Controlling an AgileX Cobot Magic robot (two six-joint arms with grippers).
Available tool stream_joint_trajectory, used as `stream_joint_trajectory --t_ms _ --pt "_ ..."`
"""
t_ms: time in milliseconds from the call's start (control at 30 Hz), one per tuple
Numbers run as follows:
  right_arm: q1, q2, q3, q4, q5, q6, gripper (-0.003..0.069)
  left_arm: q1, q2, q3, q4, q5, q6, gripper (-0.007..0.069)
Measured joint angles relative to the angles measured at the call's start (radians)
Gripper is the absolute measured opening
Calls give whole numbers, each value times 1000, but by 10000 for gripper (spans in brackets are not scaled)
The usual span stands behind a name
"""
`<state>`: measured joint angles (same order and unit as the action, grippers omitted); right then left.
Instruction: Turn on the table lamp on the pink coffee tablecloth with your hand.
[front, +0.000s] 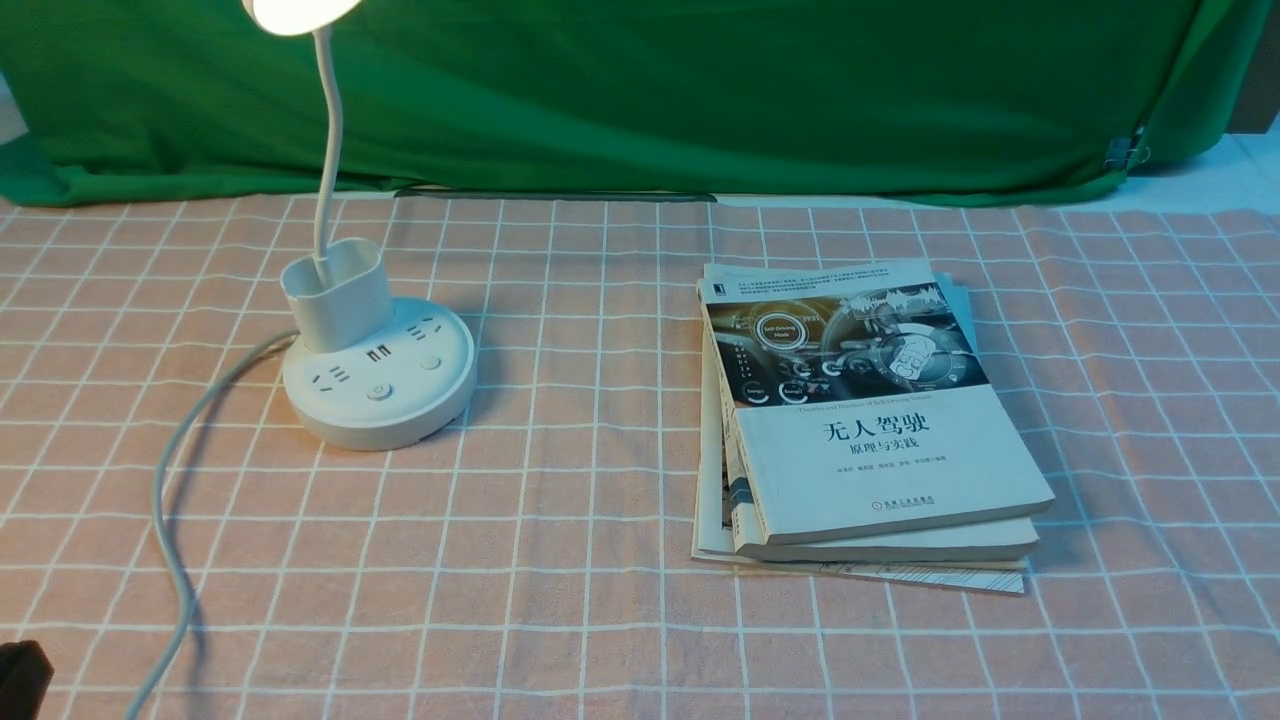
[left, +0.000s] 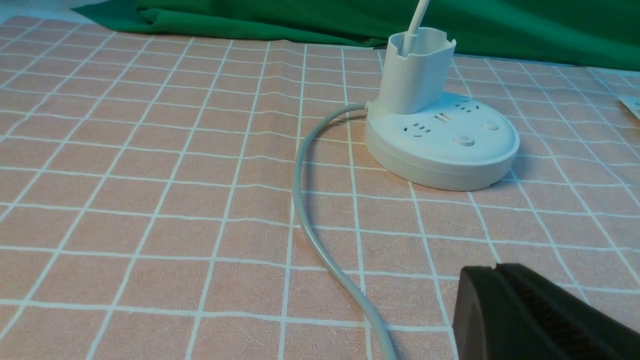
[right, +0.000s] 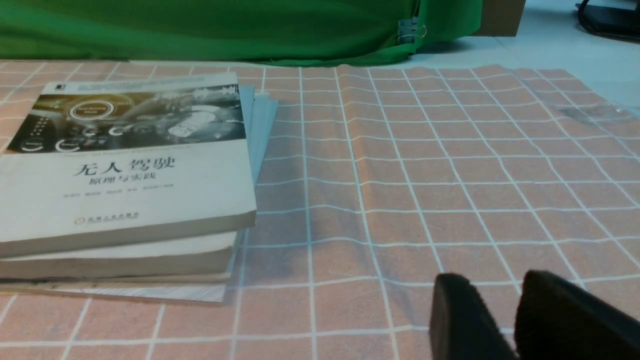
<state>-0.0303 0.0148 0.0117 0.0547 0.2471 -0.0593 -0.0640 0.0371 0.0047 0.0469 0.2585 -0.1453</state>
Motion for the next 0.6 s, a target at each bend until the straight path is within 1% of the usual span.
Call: stream_joint_trajectory --t_ms 600 --pt "0 0 0 0 0 0 238 0 -23 0 0 -16 9 22"
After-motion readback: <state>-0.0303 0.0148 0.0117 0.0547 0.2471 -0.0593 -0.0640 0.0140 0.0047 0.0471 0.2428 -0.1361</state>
